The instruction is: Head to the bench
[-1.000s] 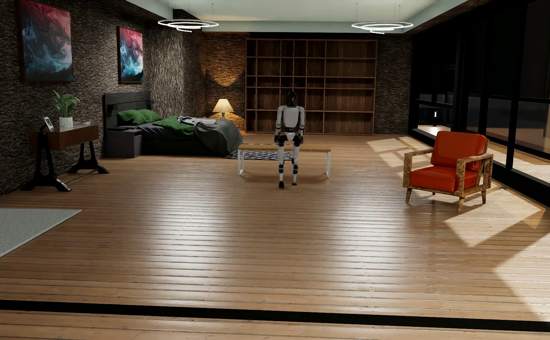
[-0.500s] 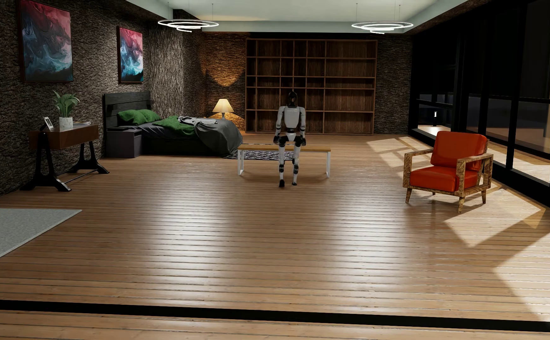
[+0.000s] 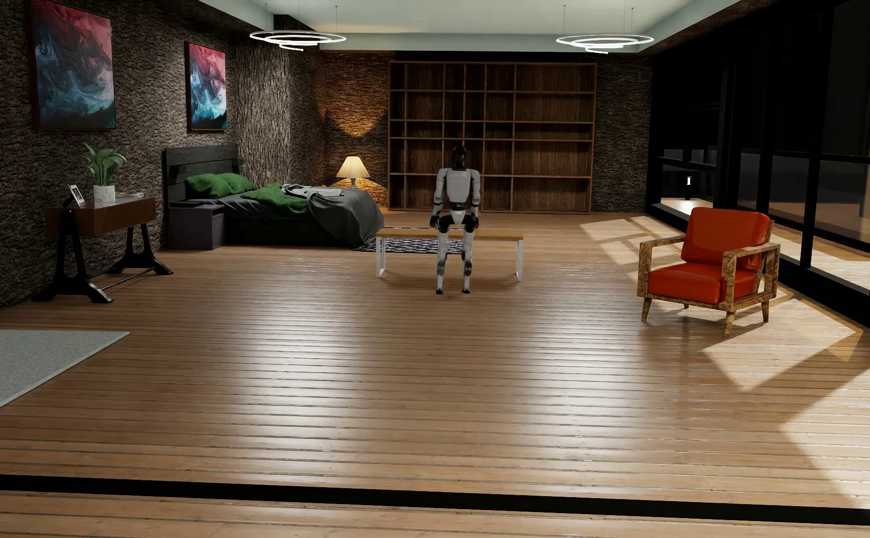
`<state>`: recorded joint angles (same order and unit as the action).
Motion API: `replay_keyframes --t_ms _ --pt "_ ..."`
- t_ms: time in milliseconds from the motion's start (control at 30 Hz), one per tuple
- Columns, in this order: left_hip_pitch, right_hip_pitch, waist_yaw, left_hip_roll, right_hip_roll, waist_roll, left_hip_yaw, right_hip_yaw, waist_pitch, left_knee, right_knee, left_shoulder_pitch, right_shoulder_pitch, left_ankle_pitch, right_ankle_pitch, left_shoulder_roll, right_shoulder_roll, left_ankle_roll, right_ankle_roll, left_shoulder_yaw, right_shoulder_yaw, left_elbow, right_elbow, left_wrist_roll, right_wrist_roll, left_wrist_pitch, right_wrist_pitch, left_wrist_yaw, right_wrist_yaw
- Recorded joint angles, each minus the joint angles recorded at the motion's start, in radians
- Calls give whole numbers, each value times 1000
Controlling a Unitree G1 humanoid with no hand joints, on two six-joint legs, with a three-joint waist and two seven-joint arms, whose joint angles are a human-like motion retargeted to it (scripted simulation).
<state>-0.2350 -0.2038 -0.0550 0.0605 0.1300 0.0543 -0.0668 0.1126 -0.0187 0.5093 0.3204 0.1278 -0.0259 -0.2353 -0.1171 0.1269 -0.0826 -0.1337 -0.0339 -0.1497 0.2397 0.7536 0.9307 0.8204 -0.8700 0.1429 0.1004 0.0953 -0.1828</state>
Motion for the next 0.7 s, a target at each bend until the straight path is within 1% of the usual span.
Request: replay_keyframes --t_ms 33,133,200,233,300,333,367,400,467,500,567,600,700 --pt "10 1 0 -3 -1 0 6 9 1 -18 -4 2 1 -6 3 -1 -1 12 4 4 5 1 2 -3 0 -1 0 2 1" --pt "76 14 -3 -16 -23 -7 57 26 -3 -137 -20 -1 20 16 12 -10 -3 79 20 -2 -3 18 9 0 11 0 10 -1 -9" --pt "103 20 -4 -41 -47 -17 51 21 -5 -190 -22 -20 51 37 11 -16 -1 90 33 -16 -20 41 10 12 18 6 25 -11 -40" --pt "112 21 -3 -53 -60 -23 46 17 -6 -208 -22 -26 70 44 10 -14 -1 95 39 -16 -22 48 9 14 12 -1 43 -12 -73" --pt "124 21 1 -76 -84 -33 40 13 -7 -234 -21 -39 87 52 10 -22 16 106 53 -6 -9 54 15 13 -5 -10 110 2 -144" --pt "126 19 4 -85 -93 -38 41 15 -8 -241 -20 -39 88 56 11 -26 20 112 60 2 2 51 27 8 -10 -15 130 11 -161" --pt "125 13 7 -93 -99 -43 44 19 -10 -244 -15 -37 85 59 11 -30 23 117 66 12 14 48 41 2 -12 -18 139 19 -162" --pt "122 5 10 -98 -104 -47 50 25 -11 -243 -6 -34 78 60 12 -33 24 122 72 20 24 47 51 -3 -11 -20 141 24 -155" --pt "111 -17 14 -105 -108 -56 66 38 -14 -235 18 -30 60 60 15 -35 24 130 81 29 34 58 46 -5 3 -18 129 25 -146" --pt "107 -28 15 -107 -108 -61 75 44 -15 -233 31 -26 53 60 18 -32 17 133 84 28 34 65 31 -2 12 -17 112 22 -144" --pt "99 -51 15 -108 -107 -70 93 53 -14 -228 57 -37 41 60 25 -38 15 139 90 14 37 88 -17 9 29 6 85 13 -143" --pt "93 -63 14 -108 -107 -74 101 54 -14 -223 72 -35 33 59 28 -30 12 141 92 9 40 95 -40 13 39 7 71 6 -143" --pt "78 -95 15 -107 -108 -88 122 51 -13 -210 107 -42 21 57 39 -17 9 150 96 5 60 110 -100 19 59 13 51 2 -149"
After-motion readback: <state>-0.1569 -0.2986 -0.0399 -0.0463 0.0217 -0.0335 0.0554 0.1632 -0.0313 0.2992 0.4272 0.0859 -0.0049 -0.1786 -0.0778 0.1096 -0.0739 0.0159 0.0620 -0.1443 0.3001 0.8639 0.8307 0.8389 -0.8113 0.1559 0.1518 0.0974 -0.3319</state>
